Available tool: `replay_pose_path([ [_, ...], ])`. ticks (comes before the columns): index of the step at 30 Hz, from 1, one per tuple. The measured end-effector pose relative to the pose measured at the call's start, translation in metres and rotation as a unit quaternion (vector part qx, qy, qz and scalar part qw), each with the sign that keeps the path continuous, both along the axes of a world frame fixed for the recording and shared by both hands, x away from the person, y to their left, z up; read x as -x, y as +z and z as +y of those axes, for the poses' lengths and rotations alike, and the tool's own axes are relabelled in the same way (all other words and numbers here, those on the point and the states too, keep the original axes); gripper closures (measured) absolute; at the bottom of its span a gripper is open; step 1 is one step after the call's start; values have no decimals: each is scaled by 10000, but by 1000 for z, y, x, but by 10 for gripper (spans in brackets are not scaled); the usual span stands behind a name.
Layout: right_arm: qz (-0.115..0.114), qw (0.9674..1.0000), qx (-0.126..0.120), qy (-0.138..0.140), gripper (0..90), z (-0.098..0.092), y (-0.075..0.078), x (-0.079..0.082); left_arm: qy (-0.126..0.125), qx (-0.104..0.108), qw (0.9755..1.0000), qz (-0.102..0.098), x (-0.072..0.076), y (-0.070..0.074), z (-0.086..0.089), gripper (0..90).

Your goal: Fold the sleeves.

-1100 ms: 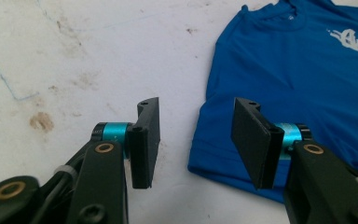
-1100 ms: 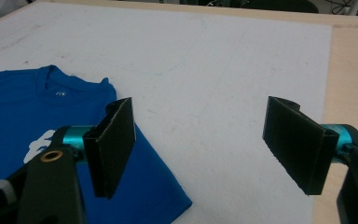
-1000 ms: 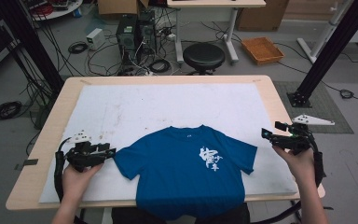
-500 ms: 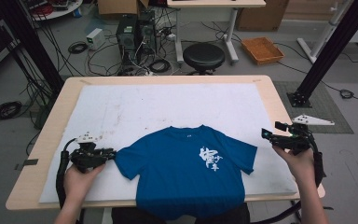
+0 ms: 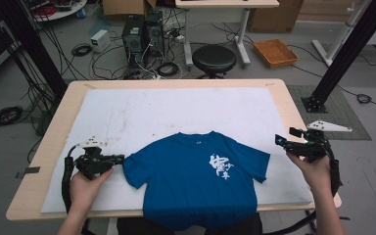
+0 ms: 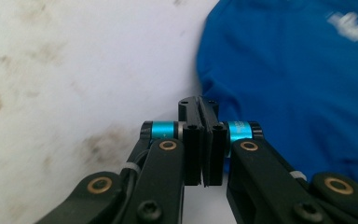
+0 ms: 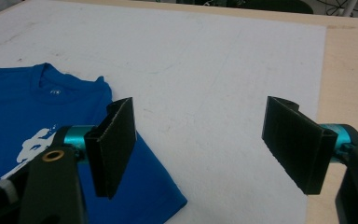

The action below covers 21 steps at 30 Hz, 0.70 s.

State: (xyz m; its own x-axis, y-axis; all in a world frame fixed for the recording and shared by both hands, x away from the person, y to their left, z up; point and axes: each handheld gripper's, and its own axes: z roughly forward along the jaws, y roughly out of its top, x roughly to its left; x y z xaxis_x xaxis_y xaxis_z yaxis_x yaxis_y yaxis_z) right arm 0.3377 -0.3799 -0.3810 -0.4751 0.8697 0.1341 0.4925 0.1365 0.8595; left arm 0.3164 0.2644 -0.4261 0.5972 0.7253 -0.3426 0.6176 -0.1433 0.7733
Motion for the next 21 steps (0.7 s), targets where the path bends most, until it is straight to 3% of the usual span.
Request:
replay_pose_path([
  [4, -12, 10000, -1, -8, 260, 0, 1, 0, -215, 427, 9989, -29, 0, 26, -20, 883],
  [6, -11, 10000, 2, -11, 260, 0, 1, 0, -268, 516, 9983, -37, 0, 31, -26, 883],
  [8, -20, 10000, -13, -17, 260, 0, 1, 0, -403, 688, 9968, 12, -2, 37, -41, 883],
  [10, -16, 10000, -27, -19, 260, -1, 1, 0, -602, 794, 9949, 125, -6, 41, -67, 883],
  [11, -12, 10000, -24, -20, 260, -1, 1, 0, -602, 794, 9949, 125, -6, 41, -67, 883],
  [14, -3, 10000, -8, -32, 260, -1, 1, 1, -775, 799, 9935, 241, -11, 38, -94, 883],
  [18, 26, 10000, 9, -41, 271, -1, 0, 1, -939, 575, 9934, 307, -22, 30, -132, 883],
  [21, 52, 10000, 7, -60, 275, -1, -1, 1, -987, 492, 9934, 313, -28, 24, -144, 883],
])
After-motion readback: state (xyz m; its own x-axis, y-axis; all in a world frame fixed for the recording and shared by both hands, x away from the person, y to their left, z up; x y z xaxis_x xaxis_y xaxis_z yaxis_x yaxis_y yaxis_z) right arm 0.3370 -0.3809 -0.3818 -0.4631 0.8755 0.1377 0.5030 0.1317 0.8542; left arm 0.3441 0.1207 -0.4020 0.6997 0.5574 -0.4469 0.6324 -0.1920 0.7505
